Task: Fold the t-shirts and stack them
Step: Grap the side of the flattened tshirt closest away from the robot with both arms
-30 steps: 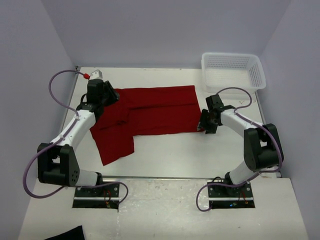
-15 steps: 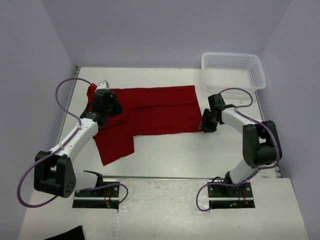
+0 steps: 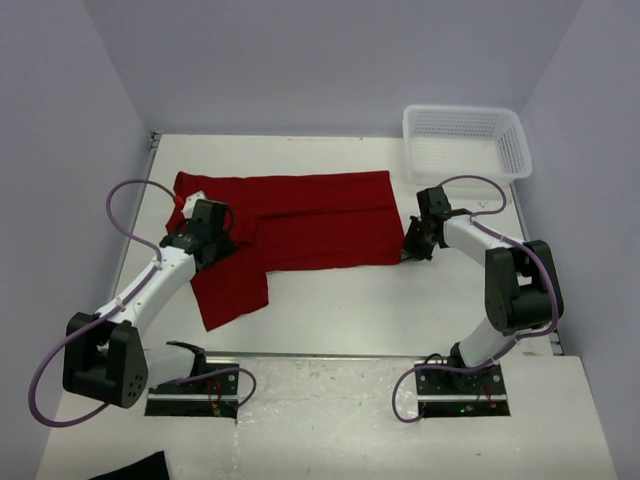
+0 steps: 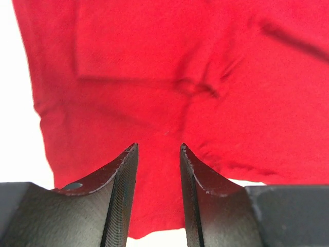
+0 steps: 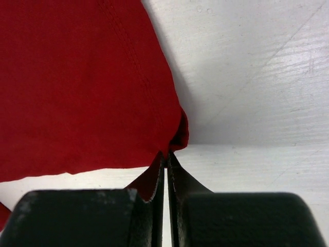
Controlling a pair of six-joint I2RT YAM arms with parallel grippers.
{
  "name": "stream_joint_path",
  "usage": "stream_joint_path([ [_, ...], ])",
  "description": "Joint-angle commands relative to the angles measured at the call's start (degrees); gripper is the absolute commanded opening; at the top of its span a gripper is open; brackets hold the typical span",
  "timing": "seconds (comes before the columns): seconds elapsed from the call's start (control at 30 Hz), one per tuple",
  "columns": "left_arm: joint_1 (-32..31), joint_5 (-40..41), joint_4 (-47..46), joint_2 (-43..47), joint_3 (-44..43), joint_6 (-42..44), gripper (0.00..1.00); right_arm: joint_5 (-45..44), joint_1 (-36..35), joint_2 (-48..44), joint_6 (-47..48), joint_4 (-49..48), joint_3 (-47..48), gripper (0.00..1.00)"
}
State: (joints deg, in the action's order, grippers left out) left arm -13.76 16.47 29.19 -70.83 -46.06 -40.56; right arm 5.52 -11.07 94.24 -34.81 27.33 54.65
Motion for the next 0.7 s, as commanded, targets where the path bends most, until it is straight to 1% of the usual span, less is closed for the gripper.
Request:
stream_joint_path([
  [0.0,-0.8,4.9,8.8,1.8,-2.0,-5.4,0.4,1.5,0.3,-1.6,0.4,-2.8,-0.2,0.0],
  [0.03,-1.2,5.8,11.7,1.7,-2.4,-6.4,0.39,1.6,0.3,-2.2,0.4,-3.0,-0.2,0.0],
  [0.1,-1.2,5.7,14.1,1.3,-3.8,-7.2,0.39,2.6,0.3,-2.6,0.7,-3.9,-0.6,0.0],
  [0.13,-1.2,5.9,17.4,1.3,-4.1,-9.0,0.39,3.0,0.3,-2.3,0.6,-3.8,-0.5,0.0],
  [0.17,-1.2,5.7,18.1,1.3,-4.2,-8.9,0.39,3.3,0.2,-2.2,0.8,-3.9,-0.4,0.0],
  [0.2,-1.2,7.3,22.3,0.7,-5.5,-9.4,0.39,4.5,0.2,-2.0,1.3,-3.8,-0.3,0.0],
  [0.23,-1.2,8.0,24.3,0.4,-6.5,-11.4,0.39,4.6,0.2,-2.1,1.5,-3.8,-0.2,0.0],
  [0.3,-1.2,9.2,27.9,-0.2,-8.8,-12.5,0.39,4.9,0.2,-2.3,1.9,-3.7,-0.2,0.0],
  [0.4,-0.9,9.6,32.0,-1.2,-9.4,-12.7,0.39,6.6,0.3,-3.1,1.9,-4.6,-0.2,0.0],
  [0.57,-1.1,7.3,37.3,-3.4,-7.6,-11.4,0.39,9.1,-0.4,-4.8,2.5,-5.0,-0.4,0.0],
  [0.6,-1.1,7.3,37.8,-3.2,-5.8,-11.6,0.39,9.4,-0.4,-5.1,2.5,-5.6,-0.9,0.0],
  [0.67,-1.0,4.5,37.0,-2.8,-2.0,-11.0,0.4,10.3,-0.6,-5.6,2.6,-6.1,-1.3,0.0],
])
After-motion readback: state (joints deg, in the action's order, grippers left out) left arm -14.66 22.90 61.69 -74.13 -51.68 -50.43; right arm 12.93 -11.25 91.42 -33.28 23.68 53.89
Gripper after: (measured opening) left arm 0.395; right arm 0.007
